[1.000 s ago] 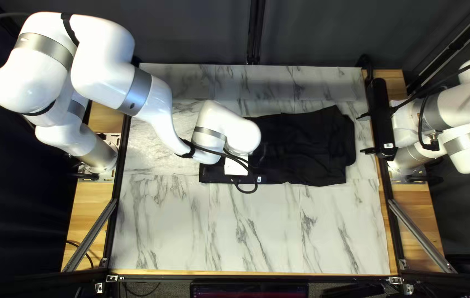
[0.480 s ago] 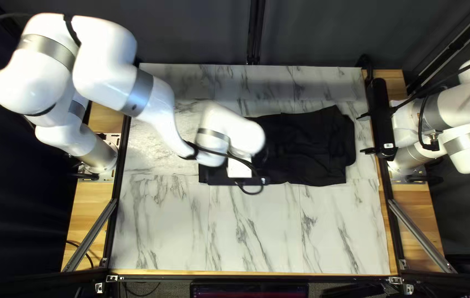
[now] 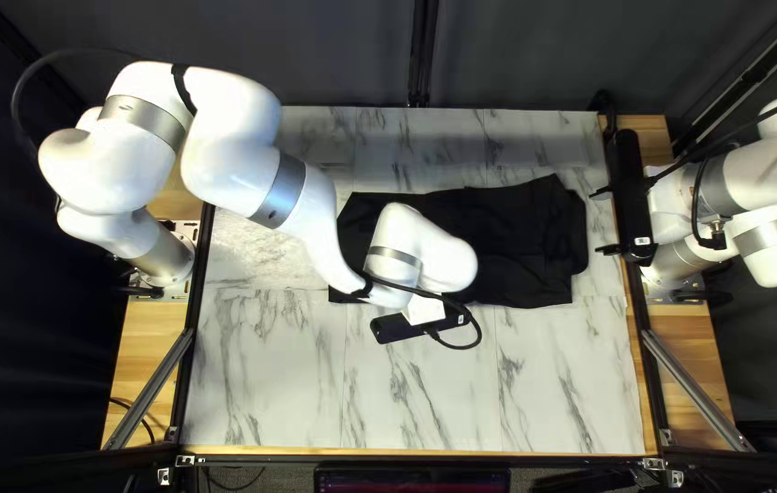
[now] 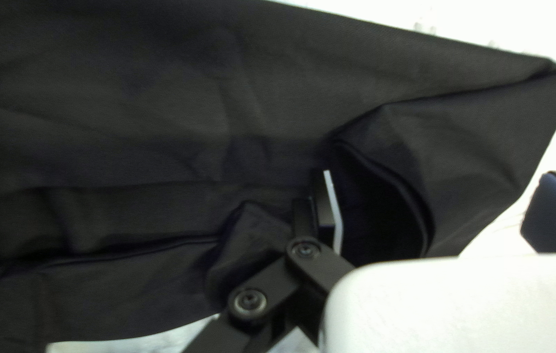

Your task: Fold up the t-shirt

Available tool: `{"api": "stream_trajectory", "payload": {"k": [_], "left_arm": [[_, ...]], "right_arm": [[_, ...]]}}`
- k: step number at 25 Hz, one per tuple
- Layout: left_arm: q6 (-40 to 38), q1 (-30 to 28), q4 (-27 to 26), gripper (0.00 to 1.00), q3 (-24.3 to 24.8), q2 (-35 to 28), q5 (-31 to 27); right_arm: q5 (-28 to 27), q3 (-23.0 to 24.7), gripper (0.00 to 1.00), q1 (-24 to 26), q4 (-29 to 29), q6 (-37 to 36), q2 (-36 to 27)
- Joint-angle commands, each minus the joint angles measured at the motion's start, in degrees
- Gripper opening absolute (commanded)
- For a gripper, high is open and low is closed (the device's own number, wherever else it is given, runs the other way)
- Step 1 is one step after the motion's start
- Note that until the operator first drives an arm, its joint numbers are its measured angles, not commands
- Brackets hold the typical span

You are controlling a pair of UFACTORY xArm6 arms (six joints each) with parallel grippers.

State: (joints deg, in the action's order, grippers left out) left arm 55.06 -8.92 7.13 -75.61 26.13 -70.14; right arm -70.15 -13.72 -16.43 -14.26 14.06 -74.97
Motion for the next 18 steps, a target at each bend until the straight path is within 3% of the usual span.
{"api": "stream_trajectory", "payload": {"k": [1, 3, 4, 5, 10, 18], "left_arm": [[-2.2, 0.8, -0.6, 0.72, -0.6, 1.4, -0.3], [-3.1, 1.1, -0.8, 0.52, -1.5, 2.2, -1.4], [-3.4, 1.2, -0.9, 0.20, -1.8, 2.5, -1.8], [-4.2, 1.4, -1.0, 0.05, -2.4, 3.1, -2.7], [-6.3, 2.3, -1.6, 0.00, -2.9, 4.1, -4.9], [-6.4, 1.4, -2.4, 0.00, -3.2, 3.6, -5.7]], "right_arm": [[0.0, 0.0, 1.00, 0.0, 0.0, 0.0, 0.0], [0.0, 0.0, 1.00, 0.0, 0.0, 0.0, 0.0], [0.0, 0.0, 1.00, 0.0, 0.0, 0.0, 0.0], [0.0, 0.0, 1.00, 0.0, 0.0, 0.0, 0.0], [0.0, 0.0, 1.00, 0.0, 0.0, 0.0, 0.0], [0.0, 0.0, 1.00, 0.0, 0.0, 0.0, 0.0]]}}
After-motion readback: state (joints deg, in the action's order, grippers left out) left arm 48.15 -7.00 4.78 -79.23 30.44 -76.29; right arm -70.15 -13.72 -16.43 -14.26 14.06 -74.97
